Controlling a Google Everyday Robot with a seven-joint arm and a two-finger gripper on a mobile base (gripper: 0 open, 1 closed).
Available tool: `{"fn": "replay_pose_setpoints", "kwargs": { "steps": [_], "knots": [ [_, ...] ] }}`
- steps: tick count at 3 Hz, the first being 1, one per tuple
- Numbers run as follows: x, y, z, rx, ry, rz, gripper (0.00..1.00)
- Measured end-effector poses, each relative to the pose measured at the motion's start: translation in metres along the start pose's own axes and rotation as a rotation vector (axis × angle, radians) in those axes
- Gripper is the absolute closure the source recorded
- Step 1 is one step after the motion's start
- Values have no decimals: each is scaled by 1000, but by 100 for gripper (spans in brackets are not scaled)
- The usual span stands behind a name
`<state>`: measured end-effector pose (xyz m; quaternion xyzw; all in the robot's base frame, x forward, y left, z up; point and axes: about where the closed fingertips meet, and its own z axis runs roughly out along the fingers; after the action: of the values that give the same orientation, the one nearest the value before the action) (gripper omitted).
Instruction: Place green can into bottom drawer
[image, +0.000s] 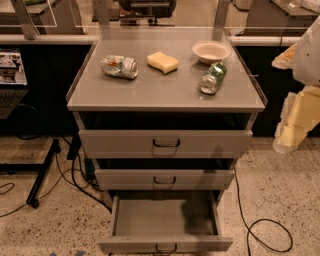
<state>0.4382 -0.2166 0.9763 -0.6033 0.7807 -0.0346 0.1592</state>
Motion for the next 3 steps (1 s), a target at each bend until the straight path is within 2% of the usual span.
{"fn": "replay_pose_setpoints", "kwargs": {
  "steps": [1,2,3],
  "knots": [
    [0,0,0,0,0,0,0],
    [-3,-8,9,-6,-27,-9,0],
    [-19,-30,30,-32,-117,-101,0]
  ]
}}
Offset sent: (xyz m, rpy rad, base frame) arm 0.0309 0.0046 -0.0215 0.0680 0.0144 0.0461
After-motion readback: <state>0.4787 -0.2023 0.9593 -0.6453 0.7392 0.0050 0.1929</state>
